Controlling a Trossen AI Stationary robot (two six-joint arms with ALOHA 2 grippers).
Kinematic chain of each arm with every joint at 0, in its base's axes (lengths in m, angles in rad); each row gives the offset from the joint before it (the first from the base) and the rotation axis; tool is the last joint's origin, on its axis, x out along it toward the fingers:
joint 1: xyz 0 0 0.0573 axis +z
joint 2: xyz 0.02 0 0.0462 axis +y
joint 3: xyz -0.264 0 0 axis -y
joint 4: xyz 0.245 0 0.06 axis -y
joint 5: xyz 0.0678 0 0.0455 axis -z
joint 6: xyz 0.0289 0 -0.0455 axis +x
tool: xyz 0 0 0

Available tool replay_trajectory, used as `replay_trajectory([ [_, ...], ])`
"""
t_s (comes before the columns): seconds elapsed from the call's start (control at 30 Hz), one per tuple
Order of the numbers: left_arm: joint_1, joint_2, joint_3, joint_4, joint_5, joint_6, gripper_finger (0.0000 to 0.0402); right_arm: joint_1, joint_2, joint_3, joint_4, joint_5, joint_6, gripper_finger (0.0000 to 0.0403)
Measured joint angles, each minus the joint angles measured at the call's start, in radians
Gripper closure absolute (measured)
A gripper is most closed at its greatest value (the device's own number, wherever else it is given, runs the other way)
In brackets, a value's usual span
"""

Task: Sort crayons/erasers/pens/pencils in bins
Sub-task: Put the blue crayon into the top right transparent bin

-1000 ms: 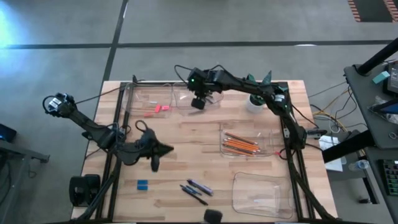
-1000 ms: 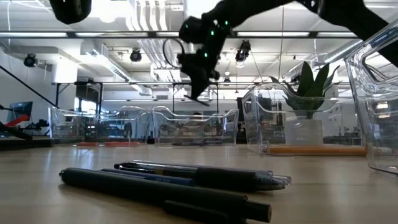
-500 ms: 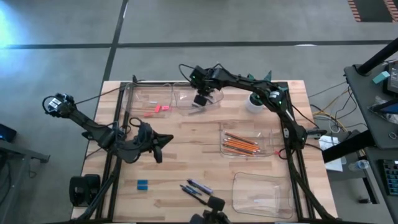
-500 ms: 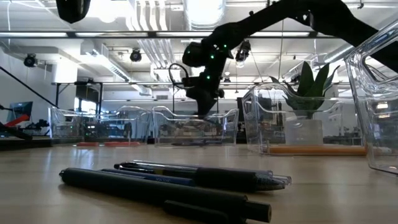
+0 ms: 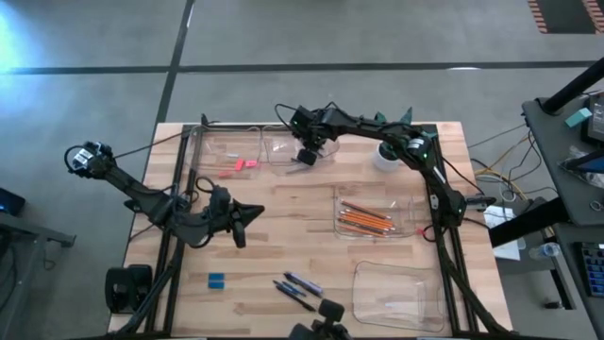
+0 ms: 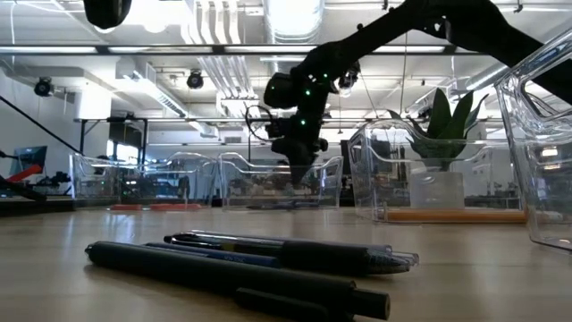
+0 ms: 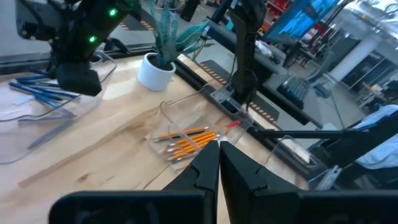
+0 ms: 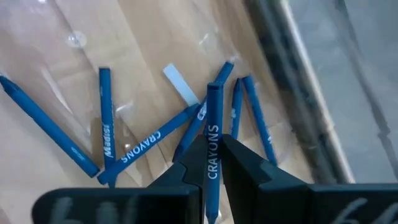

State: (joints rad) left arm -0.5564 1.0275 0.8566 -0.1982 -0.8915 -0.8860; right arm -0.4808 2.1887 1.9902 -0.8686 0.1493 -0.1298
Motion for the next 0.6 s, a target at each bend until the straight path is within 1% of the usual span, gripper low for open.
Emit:
replay_trajectory([
  [0.1, 0.0, 0.0, 0.0, 0.024, 0.009, -0.001, 0.0402, 0.0, 0.0, -0.024, 0.013, 0.0, -0.002, 0.0369],
  [0.3, 0.0, 0.0, 0.0, 0.041, 0.058, -0.001, 0.0402, 0.0, 0.0, -0.053, 0.022, 0.0, -0.011, 0.0369],
  [0.6, 0.0, 0.0, 0.0, 0.041, 0.074, -0.001, 0.0402, 0.0, 0.0, -0.088, 0.072, -0.001, -0.005, 0.0369],
])
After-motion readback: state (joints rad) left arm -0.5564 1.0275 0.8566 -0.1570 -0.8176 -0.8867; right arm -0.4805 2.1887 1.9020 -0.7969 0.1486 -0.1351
